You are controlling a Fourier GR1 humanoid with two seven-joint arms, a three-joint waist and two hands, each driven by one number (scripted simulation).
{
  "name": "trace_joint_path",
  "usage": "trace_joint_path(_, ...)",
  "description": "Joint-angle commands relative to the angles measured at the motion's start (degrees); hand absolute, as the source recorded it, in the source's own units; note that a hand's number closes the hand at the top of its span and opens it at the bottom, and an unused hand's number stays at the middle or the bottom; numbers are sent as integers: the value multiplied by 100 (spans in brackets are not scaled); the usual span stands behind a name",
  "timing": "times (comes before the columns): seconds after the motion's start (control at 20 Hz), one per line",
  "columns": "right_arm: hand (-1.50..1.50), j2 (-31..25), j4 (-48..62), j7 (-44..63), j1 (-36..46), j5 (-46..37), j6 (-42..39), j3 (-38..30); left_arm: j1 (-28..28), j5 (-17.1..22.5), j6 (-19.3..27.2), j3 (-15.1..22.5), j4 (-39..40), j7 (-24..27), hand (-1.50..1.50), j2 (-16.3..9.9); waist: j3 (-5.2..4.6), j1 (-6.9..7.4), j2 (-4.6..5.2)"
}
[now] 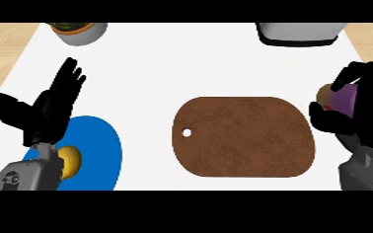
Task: Pick the can from the cutting board and place it in the pan
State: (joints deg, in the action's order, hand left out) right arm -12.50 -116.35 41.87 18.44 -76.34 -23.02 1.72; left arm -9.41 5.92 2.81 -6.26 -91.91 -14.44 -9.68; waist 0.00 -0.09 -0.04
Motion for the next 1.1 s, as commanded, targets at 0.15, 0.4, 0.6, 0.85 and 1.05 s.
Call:
trace_joint_path(0.15, 150, -555, 195, -1169, -926, 928, 1124, -1631, 281, -15, 76, 68, -478, -241, 0, 80, 7, -16, -2)
trace_joint_path(0.4, 150, -949, 1062, -1795, -799, 1460, 1586, -2562, 89, 112, -153, -150, -12, 85, 0, -44, 2, -4, 5)
trace_joint_path(0.6, 150, -1433, 2019, -2982, -1166, 2161, 2055, -3333, 282, -17, -65, 11, -250, 82, 0, 79, 5, -12, -2)
trace_joint_path(0.85, 150, -1442, 4129, -3892, -358, 2212, 3056, -3157, -47, 89, -210, -105, 48, 18, 0, -53, 6, 72, 23)
trace_joint_path(1.05, 150, -1641, 5318, -4777, -320, 2406, 3425, -3253, 73, 140, -212, -138, -290, -143, 0, -91, 7, 83, 16)
